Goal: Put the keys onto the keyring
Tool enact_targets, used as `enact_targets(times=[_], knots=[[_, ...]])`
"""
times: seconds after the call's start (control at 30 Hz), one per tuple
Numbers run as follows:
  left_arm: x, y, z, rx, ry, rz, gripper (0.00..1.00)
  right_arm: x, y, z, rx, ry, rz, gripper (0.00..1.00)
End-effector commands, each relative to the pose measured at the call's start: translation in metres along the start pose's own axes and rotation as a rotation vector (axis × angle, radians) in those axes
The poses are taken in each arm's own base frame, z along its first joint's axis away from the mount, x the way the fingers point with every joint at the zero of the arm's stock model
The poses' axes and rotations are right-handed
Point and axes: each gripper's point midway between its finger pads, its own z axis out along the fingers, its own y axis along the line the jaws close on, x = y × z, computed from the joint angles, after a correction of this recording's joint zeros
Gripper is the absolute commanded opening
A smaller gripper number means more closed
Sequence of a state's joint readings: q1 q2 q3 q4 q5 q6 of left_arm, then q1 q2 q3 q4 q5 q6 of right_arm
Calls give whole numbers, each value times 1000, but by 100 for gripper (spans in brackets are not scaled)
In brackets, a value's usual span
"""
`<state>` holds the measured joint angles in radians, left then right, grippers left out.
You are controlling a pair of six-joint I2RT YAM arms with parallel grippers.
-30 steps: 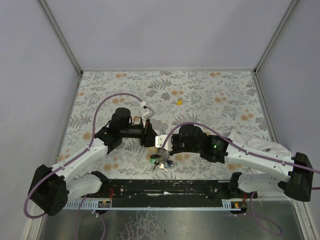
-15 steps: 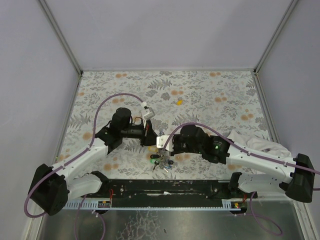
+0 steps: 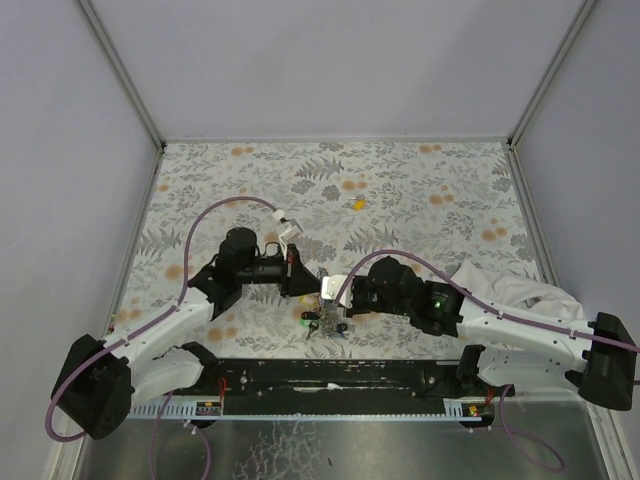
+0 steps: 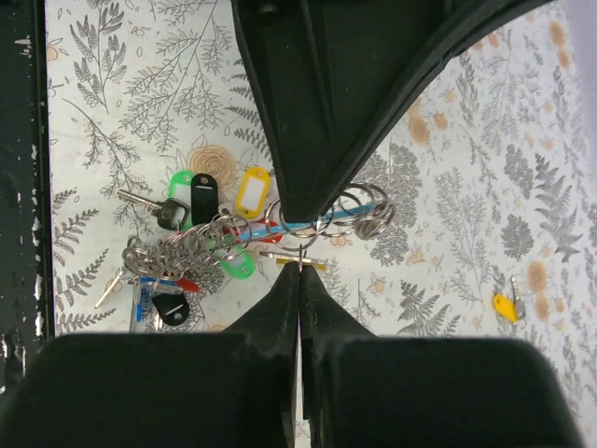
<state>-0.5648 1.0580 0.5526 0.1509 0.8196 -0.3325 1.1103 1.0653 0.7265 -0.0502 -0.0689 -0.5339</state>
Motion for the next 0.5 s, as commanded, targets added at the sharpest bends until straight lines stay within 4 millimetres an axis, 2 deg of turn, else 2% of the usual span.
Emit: enact_targets(times=[0.0, 0.23, 0.47], knots=[[-29, 6, -4, -65, -161, 18, 0, 20, 15, -2, -24, 51, 64, 0], [-32, 12, -6, -88, -237, -18, 0, 21, 22, 2, -40, 24, 95, 0], [-39, 8, -8, -91, -332, -31, 0, 8, 19, 11, -49, -16, 91, 0]])
